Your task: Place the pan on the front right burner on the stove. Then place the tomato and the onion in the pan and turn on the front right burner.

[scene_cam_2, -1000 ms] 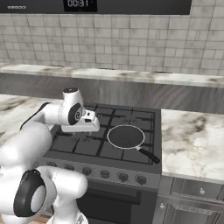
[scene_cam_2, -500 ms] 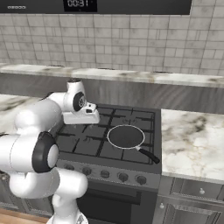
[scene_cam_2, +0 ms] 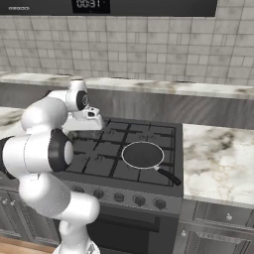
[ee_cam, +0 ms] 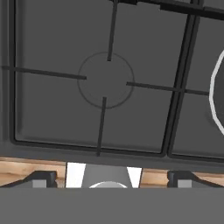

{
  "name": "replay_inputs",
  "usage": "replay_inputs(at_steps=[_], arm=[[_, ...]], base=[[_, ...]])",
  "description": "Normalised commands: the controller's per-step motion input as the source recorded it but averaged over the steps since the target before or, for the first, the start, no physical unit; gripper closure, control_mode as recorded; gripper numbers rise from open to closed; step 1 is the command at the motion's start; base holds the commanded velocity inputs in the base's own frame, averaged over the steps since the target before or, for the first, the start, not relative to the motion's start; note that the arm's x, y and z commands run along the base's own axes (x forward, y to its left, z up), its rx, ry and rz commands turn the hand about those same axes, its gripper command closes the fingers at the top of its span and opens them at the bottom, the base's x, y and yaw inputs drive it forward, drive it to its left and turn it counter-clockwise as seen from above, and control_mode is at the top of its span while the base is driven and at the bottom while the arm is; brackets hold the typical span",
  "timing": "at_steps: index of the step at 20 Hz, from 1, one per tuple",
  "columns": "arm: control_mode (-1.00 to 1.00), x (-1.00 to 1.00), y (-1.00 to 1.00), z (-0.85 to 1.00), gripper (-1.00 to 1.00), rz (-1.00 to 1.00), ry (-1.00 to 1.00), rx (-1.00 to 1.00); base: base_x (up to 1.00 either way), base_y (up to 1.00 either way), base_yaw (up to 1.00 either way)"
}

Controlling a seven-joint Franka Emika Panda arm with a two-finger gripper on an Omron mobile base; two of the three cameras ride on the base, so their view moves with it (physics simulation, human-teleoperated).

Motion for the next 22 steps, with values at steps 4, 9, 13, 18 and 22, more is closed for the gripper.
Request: replay_inputs(at_steps=[4, 9, 13, 18, 22], arm=[[-1.0, 0.04, 0.6, 0.13, -1.0, 0.0, 0.01, 0.03], [-1.0, 0.0, 0.57, 0.01, -1.0, 0.0, -0.08, 0.05], [-1.0, 0.0, 0.51, 0.0, -1.0, 0.0, -0.17, 0.12], [-1.0, 0.03, 0.49, 0.0, -1.0, 0.0, -0.2, 0.13], [-1.0, 0.07, 0.57, 0.0, -1.0, 0.0, -0.12, 0.06]], base=[[0.0, 0.0, 0.0], [0.0, 0.0, 0.0], [0.0, 0.0, 0.0], [0.0, 0.0, 0.0], [0.0, 0.0, 0.0]])
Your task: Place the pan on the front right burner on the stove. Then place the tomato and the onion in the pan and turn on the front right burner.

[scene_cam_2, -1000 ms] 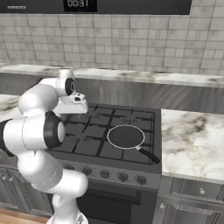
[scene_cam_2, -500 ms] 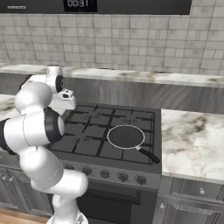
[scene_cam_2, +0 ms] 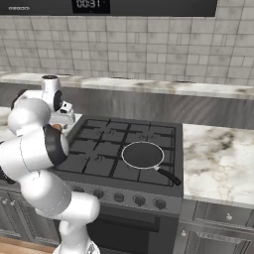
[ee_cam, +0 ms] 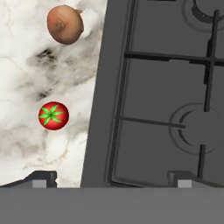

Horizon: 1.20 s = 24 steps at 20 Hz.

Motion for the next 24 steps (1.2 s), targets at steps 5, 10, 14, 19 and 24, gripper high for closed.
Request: replay_inputs(at_steps=[5, 10, 14, 19, 24], arm=[[-1.0, 0.19, 0.66, 0.0, -1.0, 0.0, -0.08, 0.01], [-1.0, 0.18, 0.41, 0.02, -1.0, 0.0, 0.01, -0.01], [-1.0, 0.22, 0.17, 0.0, -1.0, -0.02, 0.0, 0.0], [-1.0, 0.13, 0.17, 0.0, -1.0, -0.01, 0.0, 0.0], [-1.0, 0.0, 0.2, -0.01, -1.0, 0.0, 0.03, 0.0]], base=[[0.0, 0.0, 0.0], [0.0, 0.0, 0.0], [0.0, 0.0, 0.0], [0.0, 0.0, 0.0], [0.0, 0.0, 0.0]])
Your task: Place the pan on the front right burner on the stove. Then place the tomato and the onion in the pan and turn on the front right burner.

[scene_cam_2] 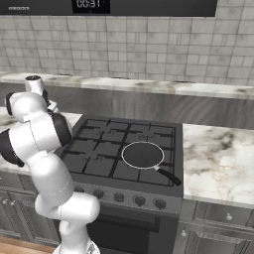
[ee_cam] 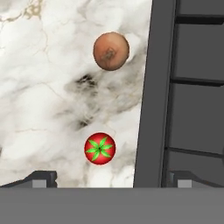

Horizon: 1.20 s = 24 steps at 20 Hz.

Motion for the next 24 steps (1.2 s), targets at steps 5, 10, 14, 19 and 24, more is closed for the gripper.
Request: replay_inputs(at_steps=[5, 10, 14, 19, 24], arm=[[-1.0, 0.0, 0.18, -0.16, -1.0, 0.0, 0.07, 0.0], [-1.0, 0.0, 0.12, -0.27, -1.0, 0.0, 0.05, 0.0], [-1.0, 0.0, 0.04, -0.25, -1.0, 0.0, 0.01, 0.0], [-1.0, 0.0, 0.05, -0.22, -1.0, 0.0, 0.0, 0.0], [-1.0, 0.0, 0.05, -0.31, -1.0, 0.0, 0.0, 0.0]], base=[[0.0, 0.0, 0.0], [0.0, 0.0, 0.0], [0.0, 0.0, 0.0], [0.0, 0.0, 0.0], [0.0, 0.0, 0.0]])
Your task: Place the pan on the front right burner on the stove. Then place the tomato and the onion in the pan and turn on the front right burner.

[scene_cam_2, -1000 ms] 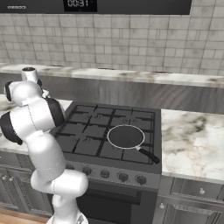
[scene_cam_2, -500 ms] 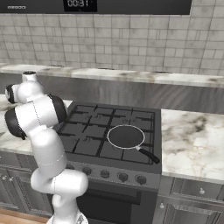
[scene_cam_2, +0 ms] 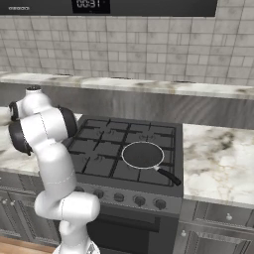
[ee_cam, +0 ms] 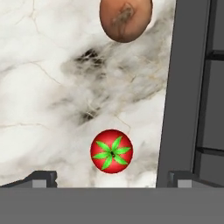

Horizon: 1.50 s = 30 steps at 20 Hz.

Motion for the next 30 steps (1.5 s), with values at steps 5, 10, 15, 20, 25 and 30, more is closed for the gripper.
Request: replay_inputs(at_steps=[5, 10, 15, 20, 25, 30], arm=[[-1.0, 0.0, 0.02, -0.37, -1.0, 0.0, 0.0, 0.0], [-1.0, 0.0, 0.04, -0.16, -1.0, 0.0, 0.01, 0.0], [-1.0, -0.02, 0.07, -0.08, -1.0, 0.0, 0.04, 0.0], [-1.0, -0.07, 0.09, -0.1, -1.0, 0.0, 0.05, 0.0], [-1.0, 0.0, 0.01, -0.18, -1.0, 0.0, 0.02, 0.0], [-1.0, 0.0, 0.0, -0.1, -1.0, 0.0, 0.0, 0.0]], base=[[0.0, 0.0, 0.0], [0.0, 0.0, 0.0], [0.0, 0.0, 0.0], [0.0, 0.0, 0.0], [0.0, 0.0, 0.0], [0.0, 0.0, 0.0]])
